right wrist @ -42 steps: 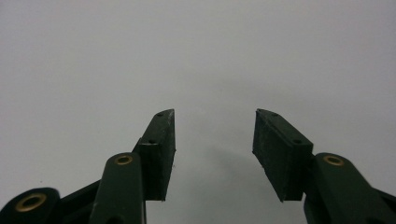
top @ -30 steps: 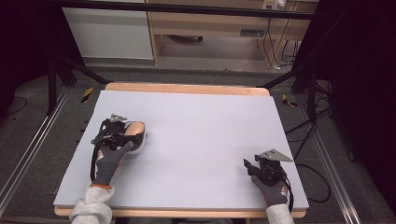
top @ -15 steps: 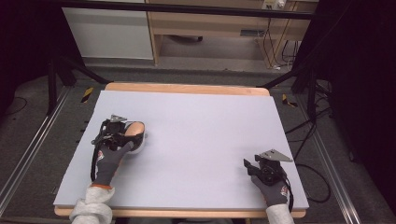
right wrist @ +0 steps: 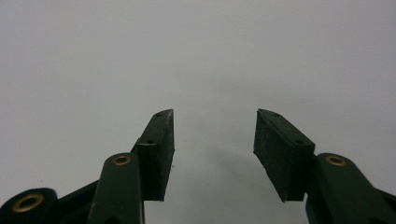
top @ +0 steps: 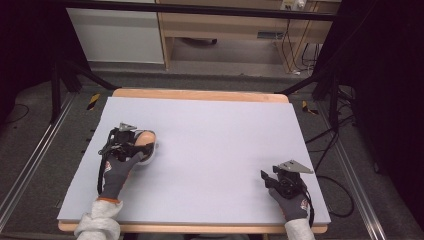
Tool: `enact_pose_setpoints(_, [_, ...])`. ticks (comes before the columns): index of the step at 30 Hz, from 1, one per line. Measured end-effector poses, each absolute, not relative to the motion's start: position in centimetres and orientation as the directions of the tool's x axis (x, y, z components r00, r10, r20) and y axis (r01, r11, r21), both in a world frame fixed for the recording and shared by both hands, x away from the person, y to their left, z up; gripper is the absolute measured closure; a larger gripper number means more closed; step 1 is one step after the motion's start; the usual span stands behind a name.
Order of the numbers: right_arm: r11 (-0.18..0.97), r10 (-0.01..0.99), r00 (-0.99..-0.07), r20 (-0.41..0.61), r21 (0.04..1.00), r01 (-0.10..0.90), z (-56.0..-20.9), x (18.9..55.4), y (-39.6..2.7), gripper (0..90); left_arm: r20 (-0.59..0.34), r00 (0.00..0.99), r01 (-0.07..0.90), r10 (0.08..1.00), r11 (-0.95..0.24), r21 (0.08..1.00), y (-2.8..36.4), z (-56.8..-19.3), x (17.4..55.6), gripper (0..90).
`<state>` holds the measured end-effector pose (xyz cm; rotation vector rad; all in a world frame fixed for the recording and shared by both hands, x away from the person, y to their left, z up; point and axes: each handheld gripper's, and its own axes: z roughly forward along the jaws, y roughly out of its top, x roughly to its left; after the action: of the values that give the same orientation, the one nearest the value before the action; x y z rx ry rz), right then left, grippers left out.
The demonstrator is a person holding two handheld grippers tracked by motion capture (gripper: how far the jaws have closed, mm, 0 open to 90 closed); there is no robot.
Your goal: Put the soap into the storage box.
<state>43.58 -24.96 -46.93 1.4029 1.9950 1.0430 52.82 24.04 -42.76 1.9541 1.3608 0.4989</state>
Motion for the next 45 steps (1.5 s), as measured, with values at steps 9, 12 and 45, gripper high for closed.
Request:
enact_pose_setpoints(9, [0.186, 0.934, -0.356, 0.031, 0.808, 0.559, -47.0, 43.6, -25.0, 47.9, -0.063, 0.395, 0.639, 0.917, -0.224, 0.736, 23.3, -42.4, 52.5, 33.0])
enact_pose_setpoints(12, [0.187, 0.934, -0.357, 0.031, 0.808, 0.559, -47.0, 43.6, -25.0, 47.9, -0.055, 0.386, 0.641, 0.921, -0.226, 0.733, 23.4, -42.4, 52.6, 34.7])
enact_pose_setpoints(45, [0.173, 0.937, -0.347, 0.037, 0.814, 0.555, -46.9, 43.5, -25.1, 46.7, -0.072, 0.470, 0.550, 0.880, -0.228, 0.803, 22.2, -40.8, 49.1, 33.6])
